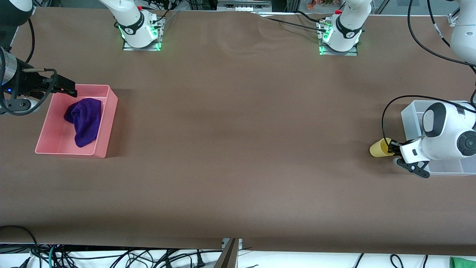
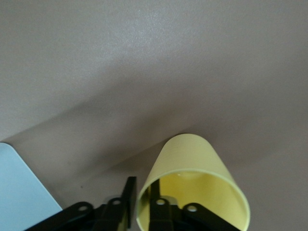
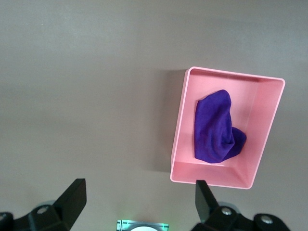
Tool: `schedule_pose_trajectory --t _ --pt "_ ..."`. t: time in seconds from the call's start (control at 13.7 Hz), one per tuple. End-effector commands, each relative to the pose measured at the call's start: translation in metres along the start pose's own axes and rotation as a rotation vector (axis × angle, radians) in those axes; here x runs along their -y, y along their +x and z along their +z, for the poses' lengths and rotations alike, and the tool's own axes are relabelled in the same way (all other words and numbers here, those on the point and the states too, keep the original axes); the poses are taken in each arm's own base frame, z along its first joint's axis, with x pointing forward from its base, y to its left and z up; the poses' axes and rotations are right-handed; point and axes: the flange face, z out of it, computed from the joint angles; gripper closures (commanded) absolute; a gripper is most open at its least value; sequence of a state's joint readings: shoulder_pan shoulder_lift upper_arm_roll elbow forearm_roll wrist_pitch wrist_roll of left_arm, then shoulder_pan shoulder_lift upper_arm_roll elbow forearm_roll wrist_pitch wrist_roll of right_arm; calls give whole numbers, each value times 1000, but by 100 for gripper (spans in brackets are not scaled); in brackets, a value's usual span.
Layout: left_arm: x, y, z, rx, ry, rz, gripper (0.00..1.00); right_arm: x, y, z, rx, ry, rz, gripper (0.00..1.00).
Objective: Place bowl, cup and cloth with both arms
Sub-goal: 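Lift the yellow cup and lower it into the green bowl with the left gripper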
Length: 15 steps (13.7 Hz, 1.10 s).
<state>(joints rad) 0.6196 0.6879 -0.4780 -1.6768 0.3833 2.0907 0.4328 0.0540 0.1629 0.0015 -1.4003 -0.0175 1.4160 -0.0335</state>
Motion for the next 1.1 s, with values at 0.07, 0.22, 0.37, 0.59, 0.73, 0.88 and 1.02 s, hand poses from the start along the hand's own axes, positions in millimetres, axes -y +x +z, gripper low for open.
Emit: schedule_pose_trajectory --t 0.07,0.22,0.37,0.59,0.73,0.88,1.02 --pt "-1 2 -13 -21 -16 -19 100 1 -7 2 30 13 36 0" --pt "5 -3 -38 -41 13 -27 100 2 -7 2 31 13 49 0" --pt "7 -12 -69 -11 28 -37 100 -1 -3 6 37 12 40 0" --pt "19 -30 -122 47 39 -73 100 -2 1 10 40 9 31 0" --pt "48 -61 -142 86 32 -81 100 0 2 9 37 8 28 0" --pt "93 -106 -145 102 34 -59 100 -3 1 9 38 6 30 0" --pt "127 -145 -134 125 36 -50 100 -3 2 9 35 5 31 0"
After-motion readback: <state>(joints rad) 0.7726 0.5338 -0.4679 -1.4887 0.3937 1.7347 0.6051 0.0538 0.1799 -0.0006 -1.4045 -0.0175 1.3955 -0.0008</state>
